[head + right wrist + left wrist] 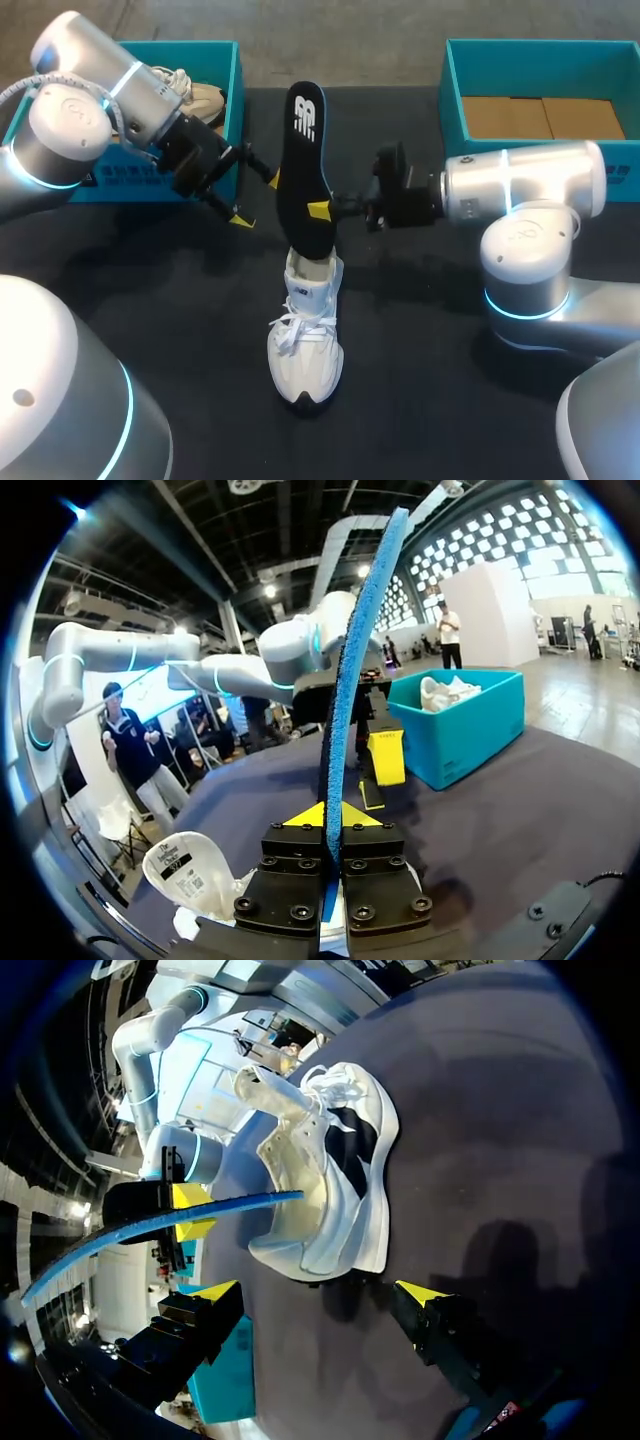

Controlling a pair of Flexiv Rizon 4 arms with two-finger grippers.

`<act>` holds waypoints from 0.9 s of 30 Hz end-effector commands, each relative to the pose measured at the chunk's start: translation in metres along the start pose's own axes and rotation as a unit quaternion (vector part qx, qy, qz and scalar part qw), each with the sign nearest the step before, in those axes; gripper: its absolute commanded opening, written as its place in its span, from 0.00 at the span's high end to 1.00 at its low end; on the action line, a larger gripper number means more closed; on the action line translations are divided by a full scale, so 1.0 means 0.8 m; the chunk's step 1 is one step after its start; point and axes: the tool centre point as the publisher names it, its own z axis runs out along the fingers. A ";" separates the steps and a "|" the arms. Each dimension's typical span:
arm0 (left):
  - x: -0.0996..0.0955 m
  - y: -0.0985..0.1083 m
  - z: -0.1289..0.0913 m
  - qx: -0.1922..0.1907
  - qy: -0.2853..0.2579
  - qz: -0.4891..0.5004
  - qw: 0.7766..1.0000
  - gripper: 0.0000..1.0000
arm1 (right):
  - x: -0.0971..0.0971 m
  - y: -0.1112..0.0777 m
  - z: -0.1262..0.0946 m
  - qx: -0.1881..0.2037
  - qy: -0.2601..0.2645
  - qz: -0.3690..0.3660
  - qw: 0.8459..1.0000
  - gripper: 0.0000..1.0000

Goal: Take the shoe out of the shoebox, open the shoe tongue, remove and reinsert the insole, then place the shoe into the shoebox

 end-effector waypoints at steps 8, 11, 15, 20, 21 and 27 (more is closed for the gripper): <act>-0.001 0.004 0.000 0.002 0.001 0.000 1.000 0.00 | 0.003 0.003 -0.015 -0.019 0.001 0.011 1.000 1.00; -0.001 0.004 0.000 0.002 0.001 0.000 1.000 0.00 | 0.001 0.000 -0.018 -0.023 0.001 0.014 1.000 1.00; -0.001 0.004 0.000 0.002 0.001 0.000 1.000 0.00 | -0.001 -0.004 -0.021 -0.045 0.012 0.022 0.999 1.00; -0.001 0.004 0.000 0.002 0.001 0.000 1.000 0.00 | -0.003 -0.008 -0.016 -0.046 0.016 0.038 0.998 1.00; -0.001 0.004 0.000 0.002 0.001 0.000 1.000 0.00 | -0.003 -0.008 -0.015 -0.045 0.015 0.043 0.998 1.00; -0.001 0.004 0.000 0.002 0.001 0.000 1.000 0.00 | -0.001 -0.010 -0.015 -0.051 0.013 0.050 0.997 1.00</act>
